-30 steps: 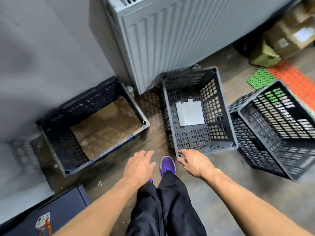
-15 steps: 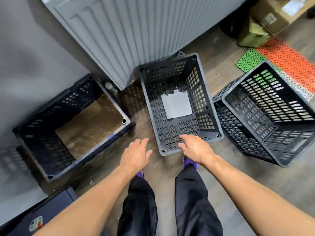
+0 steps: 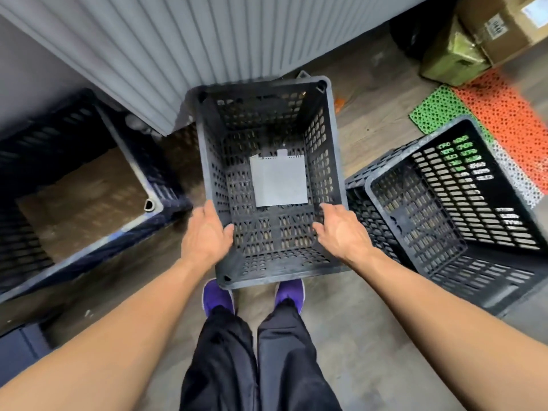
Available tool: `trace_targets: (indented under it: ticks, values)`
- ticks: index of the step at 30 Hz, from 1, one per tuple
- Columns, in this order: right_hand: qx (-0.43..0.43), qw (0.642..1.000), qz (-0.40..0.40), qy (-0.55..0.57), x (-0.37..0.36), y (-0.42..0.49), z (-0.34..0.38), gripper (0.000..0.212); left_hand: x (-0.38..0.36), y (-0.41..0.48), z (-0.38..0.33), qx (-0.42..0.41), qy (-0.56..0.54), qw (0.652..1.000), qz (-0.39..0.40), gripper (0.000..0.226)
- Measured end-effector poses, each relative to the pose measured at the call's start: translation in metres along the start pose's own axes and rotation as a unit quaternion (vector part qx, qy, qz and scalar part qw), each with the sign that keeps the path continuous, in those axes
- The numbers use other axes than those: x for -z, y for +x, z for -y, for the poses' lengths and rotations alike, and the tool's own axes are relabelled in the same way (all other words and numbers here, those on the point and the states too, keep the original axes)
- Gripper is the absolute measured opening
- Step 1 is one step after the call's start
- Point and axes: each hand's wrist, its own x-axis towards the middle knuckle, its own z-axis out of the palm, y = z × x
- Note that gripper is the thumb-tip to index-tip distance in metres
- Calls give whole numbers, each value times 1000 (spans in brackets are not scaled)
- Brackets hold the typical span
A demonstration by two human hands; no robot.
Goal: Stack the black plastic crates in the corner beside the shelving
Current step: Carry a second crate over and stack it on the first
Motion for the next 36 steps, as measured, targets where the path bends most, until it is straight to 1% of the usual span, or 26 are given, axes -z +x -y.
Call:
trace_targets:
  ticks: [4,9,11,14,18,19,21,22,24,26,28,31,36]
  values:
    - [-29,998,-51,5,-4,33,-1,54,-7,27,-7,-2,19,999,-33,80]
    - [-65,992,-111,-6,-11,68,-4,60,-16,61,-12,6,10,999,-43,87]
    - [-79,990,-114,-4,-12,77,-6,63,-19,69,-13,17,0,998,-53,89]
    - [-89,992,-79,34,-13,85,-5,69,-20,75,-12,22,1,997,-69,90]
    - [-101,988,-80,88,-7,89,-7,81,-17,79,-12,45,12,997,-67,86]
    - [-101,987,-80,99,-4,89,-9,85,-16,80,-12,58,9,996,-65,81]
    - [-99,987,-71,106,2,86,-13,91,-13,80,-10,87,-16,993,-75,58]
    - [-100,988,-67,99,5,83,-13,90,-10,79,-8,99,-30,991,-85,46]
    - [-111,988,-71,84,8,75,-15,79,-6,73,-4,110,-42,988,-98,33]
    - [-127,986,-73,84,14,63,-15,61,2,61,-3,118,-37,988,-97,31]
    - [-137,985,-69,82,23,48,-14,52,9,43,-6,131,-26,987,-92,33]
    - [-139,984,-73,83,38,23,-12,50,22,12,-8,147,-18,985,-90,33]
    - [-134,983,-95,84,65,-34,-5,47,51,-55,-8,155,-21,985,-72,26]
